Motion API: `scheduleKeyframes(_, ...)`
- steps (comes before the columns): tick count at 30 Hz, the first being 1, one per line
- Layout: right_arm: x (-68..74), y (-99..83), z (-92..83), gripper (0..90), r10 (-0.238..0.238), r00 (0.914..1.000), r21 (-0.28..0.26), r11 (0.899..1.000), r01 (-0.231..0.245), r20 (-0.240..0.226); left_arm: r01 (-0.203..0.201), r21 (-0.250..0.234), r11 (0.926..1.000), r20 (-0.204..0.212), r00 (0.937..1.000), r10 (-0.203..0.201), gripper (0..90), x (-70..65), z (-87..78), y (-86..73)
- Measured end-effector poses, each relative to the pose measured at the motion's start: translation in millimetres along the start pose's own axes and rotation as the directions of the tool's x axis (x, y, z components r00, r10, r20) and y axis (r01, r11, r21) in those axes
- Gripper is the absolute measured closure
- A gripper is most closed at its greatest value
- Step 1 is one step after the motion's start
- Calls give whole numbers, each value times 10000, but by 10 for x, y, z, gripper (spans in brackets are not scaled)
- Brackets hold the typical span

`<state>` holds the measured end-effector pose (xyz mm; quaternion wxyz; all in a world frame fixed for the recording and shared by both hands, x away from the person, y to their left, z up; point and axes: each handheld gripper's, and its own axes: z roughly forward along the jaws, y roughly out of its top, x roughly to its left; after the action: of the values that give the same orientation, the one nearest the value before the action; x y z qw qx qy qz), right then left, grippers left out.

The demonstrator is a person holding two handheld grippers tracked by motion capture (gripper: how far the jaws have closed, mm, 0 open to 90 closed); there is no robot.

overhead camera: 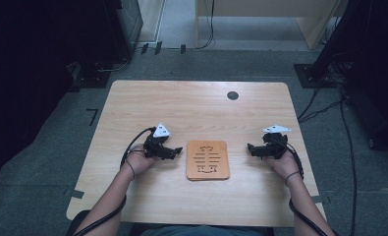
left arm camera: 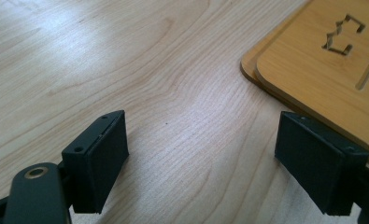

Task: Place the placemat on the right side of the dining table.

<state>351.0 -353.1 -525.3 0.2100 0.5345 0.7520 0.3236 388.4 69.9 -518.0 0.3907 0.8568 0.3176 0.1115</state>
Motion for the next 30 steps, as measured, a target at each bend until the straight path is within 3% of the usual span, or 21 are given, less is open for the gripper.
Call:
scheduleKeyframes(5, 0, 1, 0, 0, 17, 10000, 11, 10000, -17, 12, 437, -113, 9990, 82, 9990, -436, 164, 34, -12, -3)
scheduleKeyframes(9, 2, 14, 1, 0, 21, 10000, 104, 9999, -21, 52, 274, -56, 9996, -36, 9996, -274, 164, 16, -5, 0)
scheduleKeyframes(11, 3, 26, 2, 0, 23, 10000, 201, 9998, -23, 41, 12, 163, 9999, -189, 9998, -9, 164, -1, 0, 16)
scheduleKeyframes(16, 11, 50, -2, 2, -6, 10000, 443, 9990, 5, 36, -182, 516, 9985, -428, 9989, 204, 164, -44, 13, 51)
scheduleKeyframes(20, 11, 91, -27, 72, 166, 9997, 752, 9970, -179, 170, -184, 647, 9977, -442, 9988, 213, 164, -61, 8, 59)
scheduleKeyframes(24, 10, 109, -33, 75, 163, 9997, 930, 9955, -181, 199, 205, 713, 9972, -194, 9996, -191, 164, -46, -10, 76)
scheduleKeyframes(30, 20, 141, -39, 80, 168, 9998, 1222, 9923, -175, 61, 191, 907, 9957, -198, 9997, -174, 164, -45, -21, 91)
